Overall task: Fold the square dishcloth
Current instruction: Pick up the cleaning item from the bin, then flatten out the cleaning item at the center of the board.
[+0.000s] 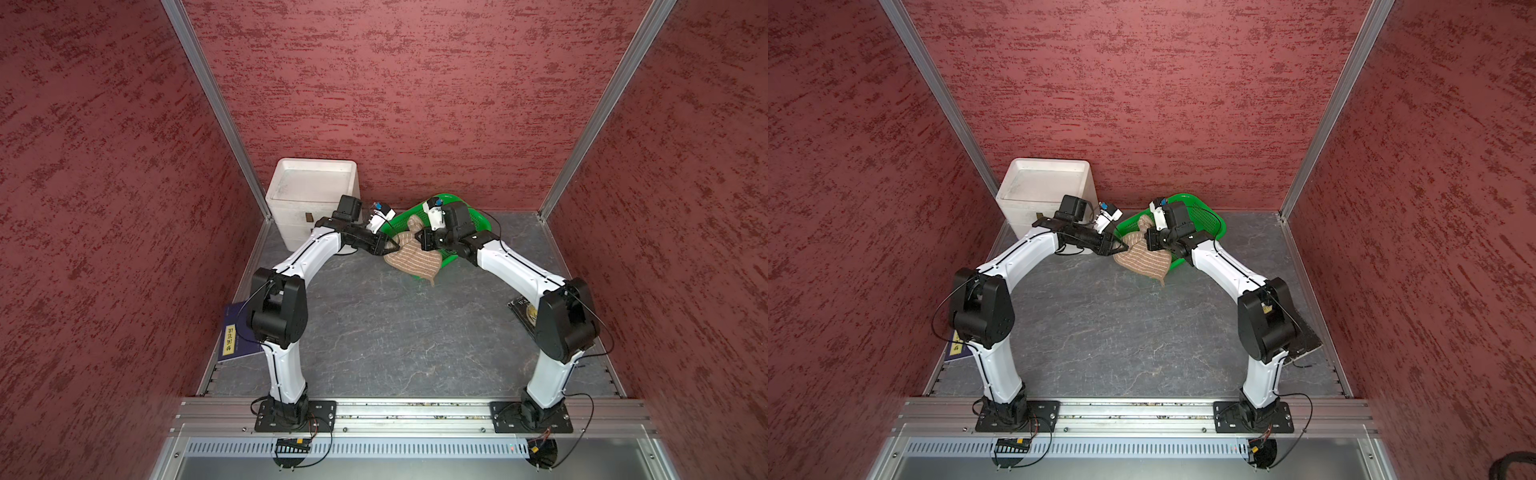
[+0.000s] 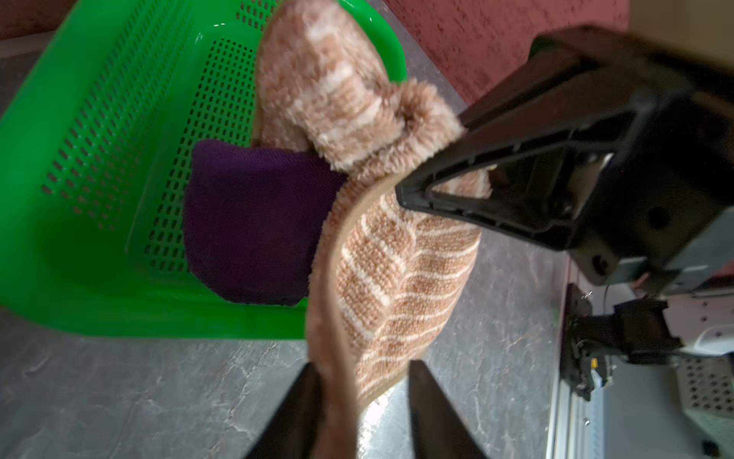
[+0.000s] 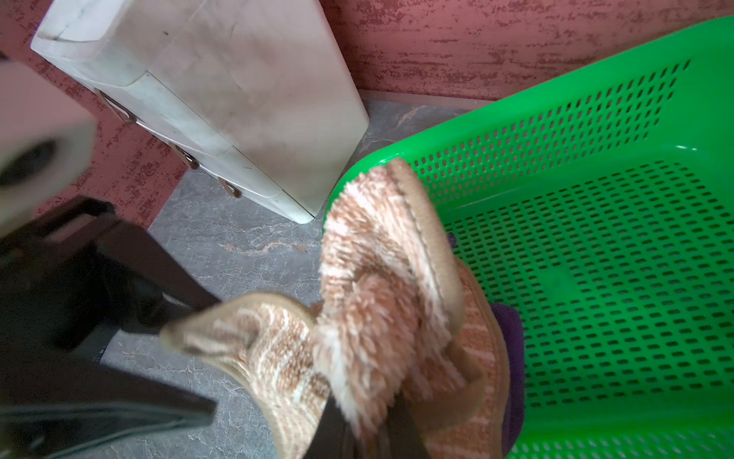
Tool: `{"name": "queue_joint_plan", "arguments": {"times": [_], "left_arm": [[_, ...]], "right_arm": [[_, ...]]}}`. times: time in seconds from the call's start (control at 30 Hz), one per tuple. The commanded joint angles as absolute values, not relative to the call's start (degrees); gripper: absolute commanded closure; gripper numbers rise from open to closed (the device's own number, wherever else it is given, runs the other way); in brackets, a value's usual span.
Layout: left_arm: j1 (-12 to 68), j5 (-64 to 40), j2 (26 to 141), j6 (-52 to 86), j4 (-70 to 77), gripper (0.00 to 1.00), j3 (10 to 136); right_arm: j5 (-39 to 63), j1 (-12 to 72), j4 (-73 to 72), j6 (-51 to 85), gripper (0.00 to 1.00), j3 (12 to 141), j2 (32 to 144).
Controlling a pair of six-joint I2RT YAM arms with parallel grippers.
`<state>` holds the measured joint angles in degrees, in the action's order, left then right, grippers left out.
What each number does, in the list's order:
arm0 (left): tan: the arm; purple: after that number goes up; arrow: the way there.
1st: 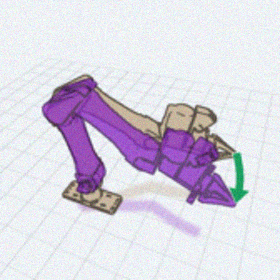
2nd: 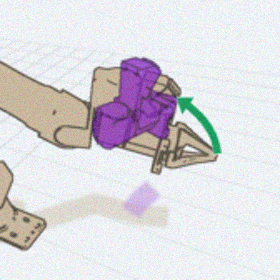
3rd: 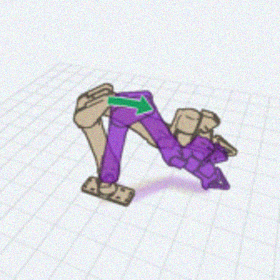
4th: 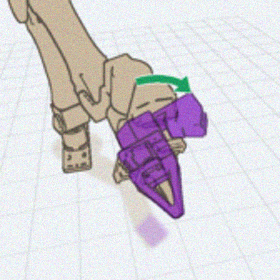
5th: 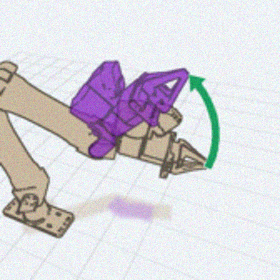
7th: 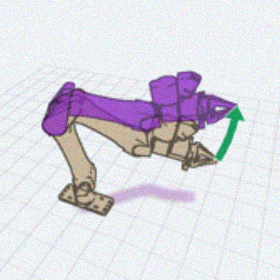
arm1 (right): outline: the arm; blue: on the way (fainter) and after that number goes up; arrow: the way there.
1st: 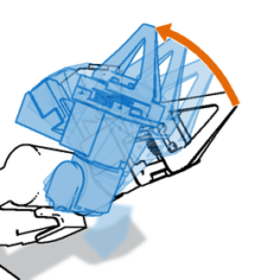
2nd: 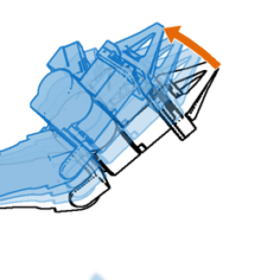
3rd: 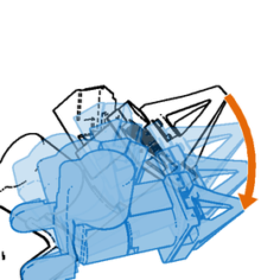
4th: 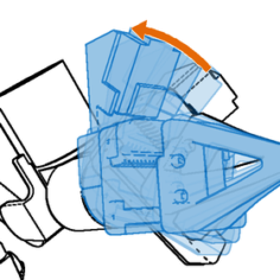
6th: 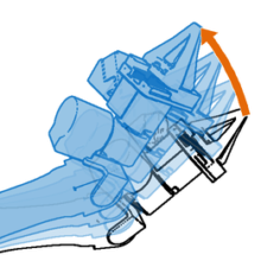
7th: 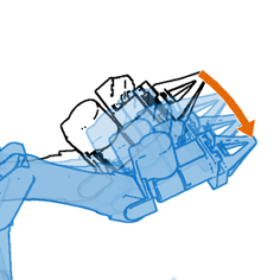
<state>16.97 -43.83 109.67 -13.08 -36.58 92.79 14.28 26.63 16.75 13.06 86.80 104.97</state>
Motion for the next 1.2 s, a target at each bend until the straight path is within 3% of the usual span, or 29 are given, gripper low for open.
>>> {"name": "queue_joint_plan", "arguments": {"times": [0.0, 0.03, 0.2, 0.37, 0.63, 0.93, 1.03, 1.17], "left_arm": [[18.08, -38.51, 108.31, -15.75, -38.93, 1.0, 94.81], [18.59, -35.9, 107.06, -17.27, -39.3, 1.0, 94.71], [22.53, -24.91, 96.87, -27.05, -42.37, 1.0, 93.28], [27.58, -17.36, 89.56, -35.89, -47.68, 1.0, 93.9], [35.92, -7.74, 79.61, -47.73, -58.42, 1.0, 95.01], [37.27, -6.04, 70.4, -55.74, -70.78, 1.0, 92.35], [37.27, -5.95, 68.8, -55.05, -72.92, 1.0, 91.34], [37.33, -6.78, 66.42, -54.0, -73.86, 1.0, 89.65]], "right_arm": [[11.89, 27.16, 15.02, 13.39, 0.91, 85.89, 103.12], [10.85, 27.15, 15.29, 13.48, 0.86, 85.93, 103.18], [6.78, 27.12, 14.88, 14.36, 0.39, 84.58, 101.93], [3.27, 27.15, 12.32, 14.76, 0.14, 80.58, 97.28], [6.23, 27.88, 7.48, 9.09, 0.08, 68.19, 82.3], [22.92, 35.02, -11.12, -2.16, 0.06, 42.67, 61.14], [26.24, 40.32, -11.74, -4.93, 0.07, 39.97, 60.23], [22.89, 48.24, -16.46, -7.69, 0.1, 36.59, 63.24]]}}
